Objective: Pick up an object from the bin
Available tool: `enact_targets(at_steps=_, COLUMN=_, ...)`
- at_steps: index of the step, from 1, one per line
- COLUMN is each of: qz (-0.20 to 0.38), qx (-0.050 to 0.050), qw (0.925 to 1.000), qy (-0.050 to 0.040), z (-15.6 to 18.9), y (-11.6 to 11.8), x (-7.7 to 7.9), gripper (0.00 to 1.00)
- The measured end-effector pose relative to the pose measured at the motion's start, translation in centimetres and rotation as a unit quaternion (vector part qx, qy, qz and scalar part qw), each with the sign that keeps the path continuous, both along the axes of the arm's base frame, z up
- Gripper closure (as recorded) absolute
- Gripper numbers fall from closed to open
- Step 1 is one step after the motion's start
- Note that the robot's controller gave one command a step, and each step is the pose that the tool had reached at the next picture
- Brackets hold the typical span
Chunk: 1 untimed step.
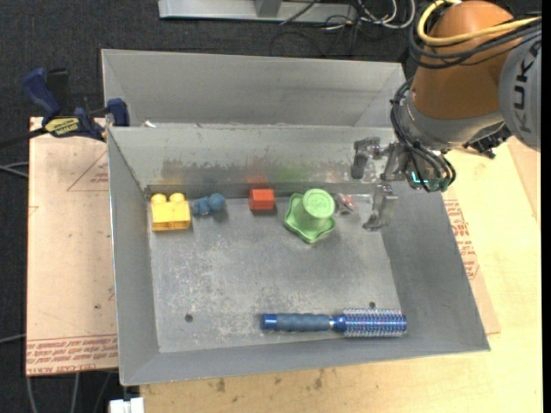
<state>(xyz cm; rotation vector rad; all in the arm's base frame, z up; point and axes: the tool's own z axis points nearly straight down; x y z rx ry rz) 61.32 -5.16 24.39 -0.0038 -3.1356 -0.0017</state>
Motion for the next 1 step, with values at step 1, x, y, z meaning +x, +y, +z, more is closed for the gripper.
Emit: enact_targets(at_steps=1, qz=0.043, qx=0.001, qw=0.9991, qy=0.0016, z=-11.55, y=7.46, x=-5.89, gripper=0.00)
